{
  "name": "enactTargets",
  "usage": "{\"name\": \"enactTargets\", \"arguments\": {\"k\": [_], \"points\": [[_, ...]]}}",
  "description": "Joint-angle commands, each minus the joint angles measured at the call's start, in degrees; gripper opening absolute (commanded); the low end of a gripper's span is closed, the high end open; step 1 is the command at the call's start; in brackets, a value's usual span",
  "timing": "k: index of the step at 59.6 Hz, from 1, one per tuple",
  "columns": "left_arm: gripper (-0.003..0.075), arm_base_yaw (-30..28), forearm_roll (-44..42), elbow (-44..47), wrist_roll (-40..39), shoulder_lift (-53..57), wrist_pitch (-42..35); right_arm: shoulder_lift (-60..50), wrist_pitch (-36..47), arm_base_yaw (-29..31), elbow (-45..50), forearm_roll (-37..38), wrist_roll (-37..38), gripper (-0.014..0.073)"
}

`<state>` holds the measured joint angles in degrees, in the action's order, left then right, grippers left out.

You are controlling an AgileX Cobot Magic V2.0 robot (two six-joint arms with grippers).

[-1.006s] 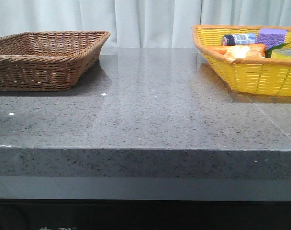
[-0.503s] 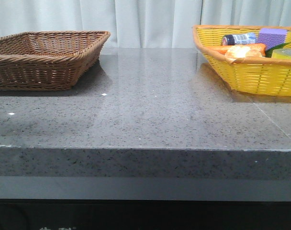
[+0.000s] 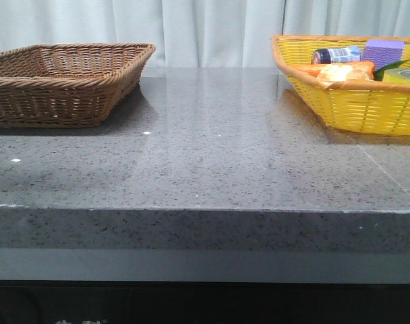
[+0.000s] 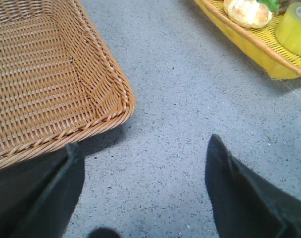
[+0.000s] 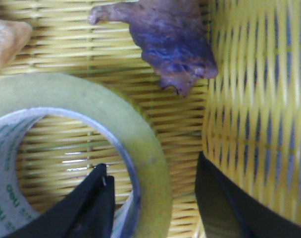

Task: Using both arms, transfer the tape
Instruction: 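Grasp the yellow tape roll with the right gripper and lift it, then carry the tape roll with the right gripper and set it on the table between baskets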

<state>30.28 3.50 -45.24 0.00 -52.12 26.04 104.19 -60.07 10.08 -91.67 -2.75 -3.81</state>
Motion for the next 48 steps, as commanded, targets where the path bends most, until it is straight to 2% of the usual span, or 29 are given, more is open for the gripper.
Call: {"name": "enactTargets", "arguments": {"k": [1,13,18,31,41,48], "points": [[0.0512,0.4,0.6,-2.0,-0.4,0.3,-3.6,-2.0,2.1,0.4,-2.0,-0.9,-0.1,0.0344],[0.0511,0.4,0.6,-2.0,-0.4,0.3,-3.6,-2.0,1.7,0.4,-2.0,-1.2,-0.3,0.0157],[0.0512,0.4,0.6,-2.0,-0.4,0.3,-3.6,-2.7,1.4,0.4,-2.0,-1.2,-0.6,0.0107],[0.0512,0.4,0.6,-2.0,-0.4,0.3,-3.6,-8.2,-0.1,0.3,-3.2,-2.8,-3.4,0.0094],[0.0511,0.4,0.6,-2.0,-0.4,0.3,-3.6,-12.6,-3.8,-1.8,-9.6,-7.6,-9.4,0.0094],[0.0511,0.4,0.6,-2.0,-0.4,0.3,-3.6,-13.7,-6.9,-6.1,-16.4,-11.2,-13.8,0.0094]]}}
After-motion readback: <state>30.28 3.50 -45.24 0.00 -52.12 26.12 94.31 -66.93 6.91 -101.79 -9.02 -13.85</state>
